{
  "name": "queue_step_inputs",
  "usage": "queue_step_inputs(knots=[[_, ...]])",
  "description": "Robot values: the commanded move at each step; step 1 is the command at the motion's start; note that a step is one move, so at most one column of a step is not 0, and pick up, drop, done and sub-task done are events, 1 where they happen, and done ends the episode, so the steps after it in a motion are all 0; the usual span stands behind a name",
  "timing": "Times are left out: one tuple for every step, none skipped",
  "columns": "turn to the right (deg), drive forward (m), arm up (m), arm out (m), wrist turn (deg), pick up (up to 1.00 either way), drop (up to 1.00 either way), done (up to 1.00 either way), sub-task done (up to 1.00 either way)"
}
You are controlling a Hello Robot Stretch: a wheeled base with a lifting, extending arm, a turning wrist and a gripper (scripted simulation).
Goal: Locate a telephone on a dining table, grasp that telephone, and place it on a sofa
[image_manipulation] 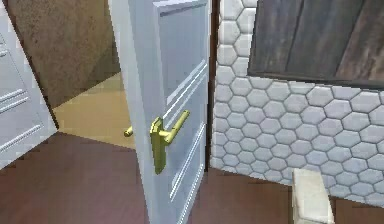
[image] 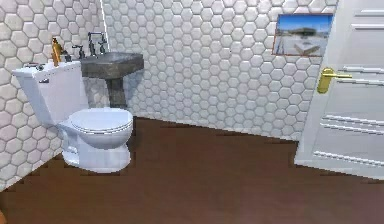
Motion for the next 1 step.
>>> queue_step_inputs(knots=[[3.0,0.0,0.0,0.0,0.0,0.0,0.0,0.0,0.0]])
